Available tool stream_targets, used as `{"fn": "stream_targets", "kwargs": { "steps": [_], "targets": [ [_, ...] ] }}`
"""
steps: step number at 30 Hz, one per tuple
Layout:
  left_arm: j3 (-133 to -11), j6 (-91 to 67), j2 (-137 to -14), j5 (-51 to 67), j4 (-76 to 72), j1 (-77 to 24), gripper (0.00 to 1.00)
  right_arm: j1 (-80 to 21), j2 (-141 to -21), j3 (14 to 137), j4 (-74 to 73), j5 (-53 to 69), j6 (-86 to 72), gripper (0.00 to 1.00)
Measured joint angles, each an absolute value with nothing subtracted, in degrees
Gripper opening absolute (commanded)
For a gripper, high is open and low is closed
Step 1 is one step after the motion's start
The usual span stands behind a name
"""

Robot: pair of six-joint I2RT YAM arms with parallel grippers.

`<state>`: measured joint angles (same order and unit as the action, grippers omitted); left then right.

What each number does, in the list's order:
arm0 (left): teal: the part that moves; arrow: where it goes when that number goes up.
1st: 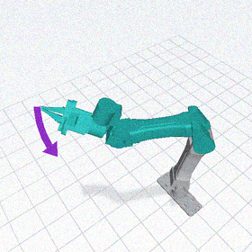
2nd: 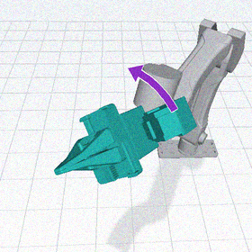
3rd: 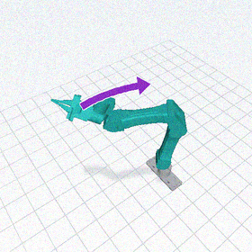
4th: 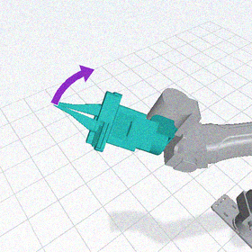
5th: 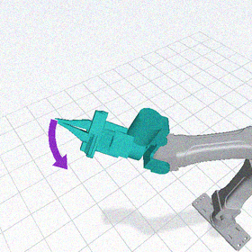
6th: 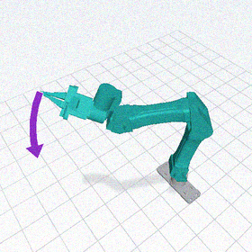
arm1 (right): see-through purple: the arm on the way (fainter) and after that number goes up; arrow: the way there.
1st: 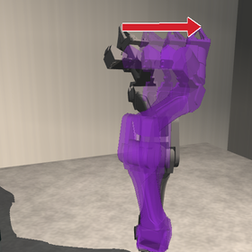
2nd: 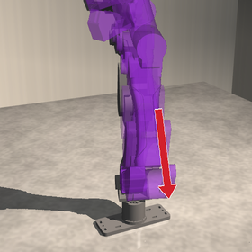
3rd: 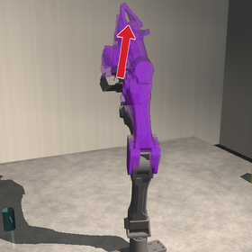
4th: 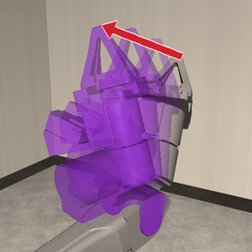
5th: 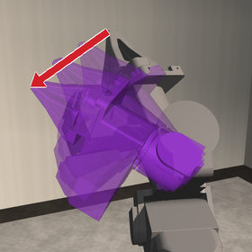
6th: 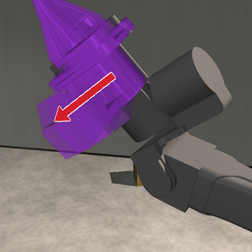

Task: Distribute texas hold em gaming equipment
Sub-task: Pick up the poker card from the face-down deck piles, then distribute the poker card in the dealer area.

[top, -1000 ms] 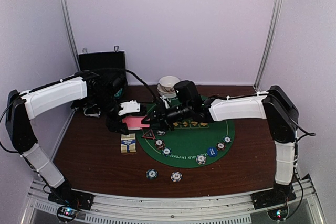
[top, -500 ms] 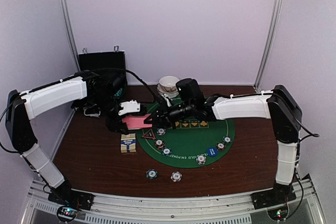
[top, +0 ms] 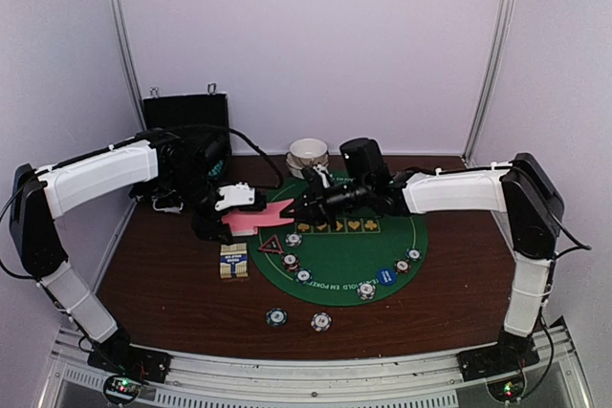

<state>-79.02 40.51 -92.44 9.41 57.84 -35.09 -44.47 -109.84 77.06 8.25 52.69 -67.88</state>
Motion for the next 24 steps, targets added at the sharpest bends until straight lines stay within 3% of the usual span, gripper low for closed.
{"fn": "stream_targets", "kwargs": {
  "steps": [13, 24],
  "targets": [
    [-78.5, 40.5, -91.2, 7.9, 57.9, -35.1, 0.05, -38.5, -107.1, 74.8, 2.9, 53.7, -63.7, 0.0],
    [-78.4, 40.3, -90.0, 7.4, 58.0, -35.1, 0.05, -38.5, -123.2, 93.8, -8.1, 52.6, -55.6, 0.0]
  ]
}}
